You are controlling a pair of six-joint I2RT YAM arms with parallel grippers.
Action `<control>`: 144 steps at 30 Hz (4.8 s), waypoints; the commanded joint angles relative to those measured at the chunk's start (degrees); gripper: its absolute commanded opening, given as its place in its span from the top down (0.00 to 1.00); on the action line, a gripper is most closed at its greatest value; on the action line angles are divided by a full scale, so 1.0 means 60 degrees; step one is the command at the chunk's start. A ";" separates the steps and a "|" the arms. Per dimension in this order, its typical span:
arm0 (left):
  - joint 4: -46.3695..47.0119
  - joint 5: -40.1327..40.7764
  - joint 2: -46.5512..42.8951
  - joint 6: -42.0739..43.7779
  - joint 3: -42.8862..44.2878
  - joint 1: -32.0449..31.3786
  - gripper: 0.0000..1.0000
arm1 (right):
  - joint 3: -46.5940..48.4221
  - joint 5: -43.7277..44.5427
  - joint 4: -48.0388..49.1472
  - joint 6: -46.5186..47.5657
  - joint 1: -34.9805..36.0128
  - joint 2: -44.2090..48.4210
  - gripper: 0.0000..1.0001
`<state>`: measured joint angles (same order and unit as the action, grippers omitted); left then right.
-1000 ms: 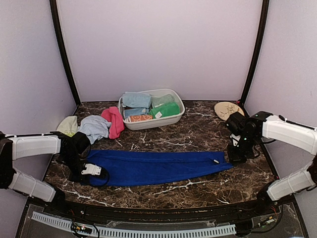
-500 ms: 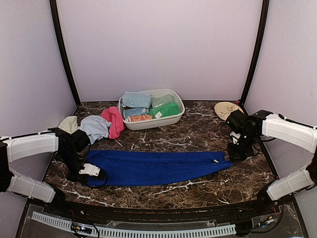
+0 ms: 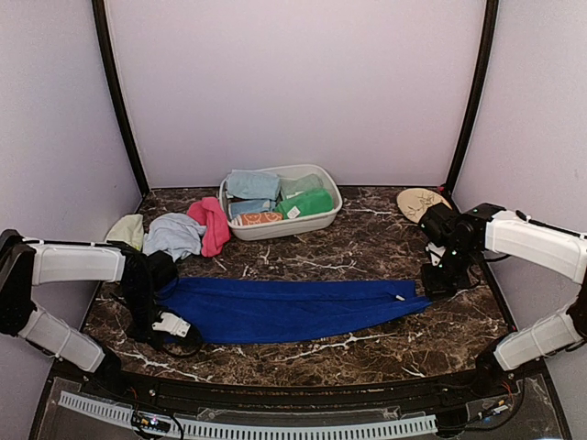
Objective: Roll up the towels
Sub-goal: Pick up the towel from the center of the board, then flatten out the towel at the center of the board.
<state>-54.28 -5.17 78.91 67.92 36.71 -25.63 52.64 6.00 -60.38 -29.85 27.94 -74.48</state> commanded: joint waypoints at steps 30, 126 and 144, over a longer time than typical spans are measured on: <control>0.0027 -0.0036 -0.1329 0.1072 -0.0405 0.0448 0.67 | 0.0982 -0.0026 -0.0105 0.0476 -0.0408 0.0250 1.00; 0.6161 0.2079 -0.0051 -0.1076 0.2683 0.3018 1.00 | 0.3345 -0.1665 0.2387 0.2093 -0.2702 -0.2672 1.00; 0.3825 -0.0612 -0.1376 -0.0872 0.1850 0.3086 0.82 | 0.0998 -0.2143 0.2471 0.1769 -0.2709 -0.1109 1.00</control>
<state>-26.28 -0.69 71.55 62.19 49.93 -6.17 59.66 -6.02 -46.85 -18.52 11.68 -82.30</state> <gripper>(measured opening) 0.058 0.004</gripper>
